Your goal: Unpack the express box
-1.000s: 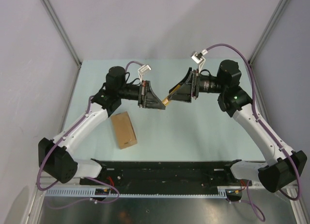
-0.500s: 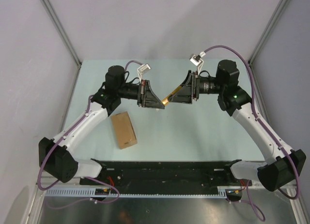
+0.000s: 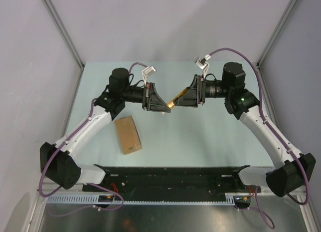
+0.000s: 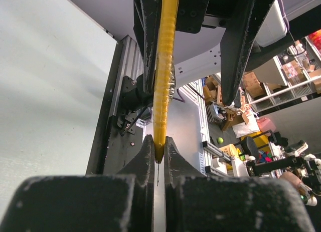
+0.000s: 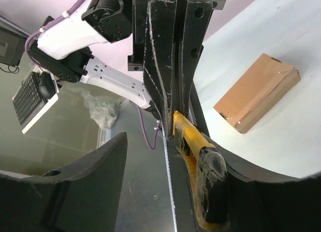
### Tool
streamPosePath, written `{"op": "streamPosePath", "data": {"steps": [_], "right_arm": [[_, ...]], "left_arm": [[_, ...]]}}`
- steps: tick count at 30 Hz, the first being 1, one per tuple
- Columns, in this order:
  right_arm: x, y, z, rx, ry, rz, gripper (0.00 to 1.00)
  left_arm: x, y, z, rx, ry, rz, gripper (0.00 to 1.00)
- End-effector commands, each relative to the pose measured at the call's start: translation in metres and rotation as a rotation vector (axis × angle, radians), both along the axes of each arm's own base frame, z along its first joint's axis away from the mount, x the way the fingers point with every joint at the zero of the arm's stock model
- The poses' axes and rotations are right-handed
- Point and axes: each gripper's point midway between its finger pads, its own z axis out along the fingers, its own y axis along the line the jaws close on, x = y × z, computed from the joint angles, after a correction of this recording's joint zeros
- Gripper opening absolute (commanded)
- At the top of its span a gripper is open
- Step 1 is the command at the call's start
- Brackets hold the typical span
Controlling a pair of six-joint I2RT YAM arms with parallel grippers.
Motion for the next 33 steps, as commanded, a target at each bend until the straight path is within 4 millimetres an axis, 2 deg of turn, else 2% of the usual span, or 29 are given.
{"op": "streamPosePath", "data": {"steps": [1,3,9,11,16,20,23,26,27,28,29,31,32,33], "right_arm": [[-0.001,0.003,0.001,0.004,0.000,0.013,0.59],[0.002,0.005,-0.001,-0.002,0.004,0.001,0.57],[0.008,0.008,-0.008,-0.016,0.025,-0.016,0.39],[0.010,0.008,-0.010,-0.019,0.030,-0.022,0.39],[0.014,0.008,-0.009,-0.021,0.023,-0.046,0.55],[0.014,0.008,-0.006,-0.012,0.016,-0.046,0.52],[0.014,0.008,-0.007,-0.014,0.018,-0.048,0.37],[0.015,0.007,-0.009,-0.022,0.024,-0.056,0.06],[0.015,0.007,-0.009,-0.024,0.025,-0.062,0.01],[0.017,0.007,-0.012,-0.031,0.032,-0.071,0.00],[0.020,0.006,-0.015,-0.043,0.040,-0.090,0.00],[0.024,0.006,-0.020,-0.059,0.047,-0.112,0.00],[0.031,0.004,-0.025,-0.077,0.056,-0.155,0.00],[0.034,0.002,-0.029,-0.092,0.048,-0.177,0.00]], "left_arm": [[0.006,-0.003,-0.006,0.008,-0.013,0.026,0.00],[0.007,-0.003,-0.006,0.010,-0.013,0.029,0.00],[0.008,-0.003,-0.008,0.013,-0.011,0.031,0.00],[0.007,-0.003,-0.011,0.017,-0.006,0.030,0.00],[0.006,-0.003,-0.012,0.020,-0.002,0.031,0.00],[0.008,-0.003,-0.014,0.023,-0.003,0.036,0.00],[0.009,-0.003,-0.016,0.026,-0.001,0.038,0.00],[0.010,-0.003,-0.017,0.028,0.004,0.039,0.00],[0.011,-0.003,-0.018,0.030,0.007,0.042,0.02],[0.012,-0.001,-0.018,0.030,0.010,0.045,0.08],[0.013,-0.001,-0.019,0.032,0.016,0.050,0.26],[0.019,0.004,-0.020,0.034,0.022,0.073,0.46],[0.021,0.008,-0.021,0.034,0.023,0.089,0.66],[0.028,0.015,-0.020,0.034,0.022,0.121,0.73]]}}
